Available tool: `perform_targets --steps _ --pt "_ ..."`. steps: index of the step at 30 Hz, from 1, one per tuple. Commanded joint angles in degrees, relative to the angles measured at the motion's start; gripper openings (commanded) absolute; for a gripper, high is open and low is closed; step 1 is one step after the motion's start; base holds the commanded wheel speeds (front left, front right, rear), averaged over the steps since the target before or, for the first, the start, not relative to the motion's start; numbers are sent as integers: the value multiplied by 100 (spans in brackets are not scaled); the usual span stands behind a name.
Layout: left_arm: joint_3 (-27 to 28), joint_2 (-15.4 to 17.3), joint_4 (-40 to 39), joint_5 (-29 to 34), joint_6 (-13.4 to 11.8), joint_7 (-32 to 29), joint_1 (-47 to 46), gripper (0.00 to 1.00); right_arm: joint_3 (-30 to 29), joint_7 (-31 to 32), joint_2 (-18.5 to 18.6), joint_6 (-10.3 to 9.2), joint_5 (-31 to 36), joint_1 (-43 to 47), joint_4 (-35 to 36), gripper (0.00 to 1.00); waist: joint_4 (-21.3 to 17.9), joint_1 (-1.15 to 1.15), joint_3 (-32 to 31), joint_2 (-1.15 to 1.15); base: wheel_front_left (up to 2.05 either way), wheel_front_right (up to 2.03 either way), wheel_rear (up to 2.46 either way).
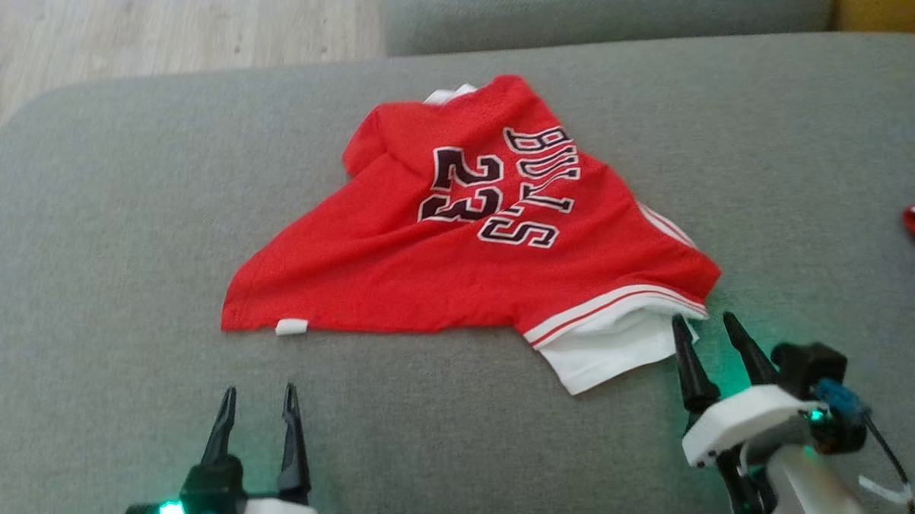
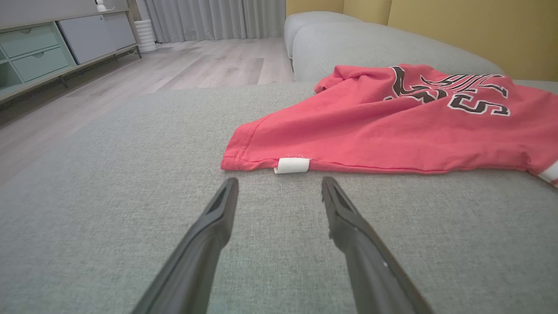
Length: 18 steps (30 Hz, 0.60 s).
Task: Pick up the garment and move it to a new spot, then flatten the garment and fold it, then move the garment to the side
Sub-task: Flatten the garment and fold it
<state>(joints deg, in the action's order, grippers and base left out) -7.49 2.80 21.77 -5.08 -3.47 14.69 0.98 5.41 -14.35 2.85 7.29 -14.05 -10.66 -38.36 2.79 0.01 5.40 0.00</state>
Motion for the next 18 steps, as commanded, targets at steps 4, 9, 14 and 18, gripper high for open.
perform_targets --steps 4,9,14,18 --pt "59 9 -121 -84 -26 30 -322 100 122 -64 3 20 146 -300 -338 100 173 -1 195 0 0 0 0" --pt "-18 9 -73 -146 -50 30 -404 100 158 -64 3 20 384 -382 -913 100 239 -1 264 0 0 0 0" --pt "-24 9 -50 -204 -70 30 -399 100 341 -64 3 20 527 -347 -1398 22 209 -1 265 0 0 0 0" --pt "-16 8 -30 -243 -76 31 -396 100 375 -61 3 20 573 -332 -1716 0 135 -1 239 0 0 0 0"
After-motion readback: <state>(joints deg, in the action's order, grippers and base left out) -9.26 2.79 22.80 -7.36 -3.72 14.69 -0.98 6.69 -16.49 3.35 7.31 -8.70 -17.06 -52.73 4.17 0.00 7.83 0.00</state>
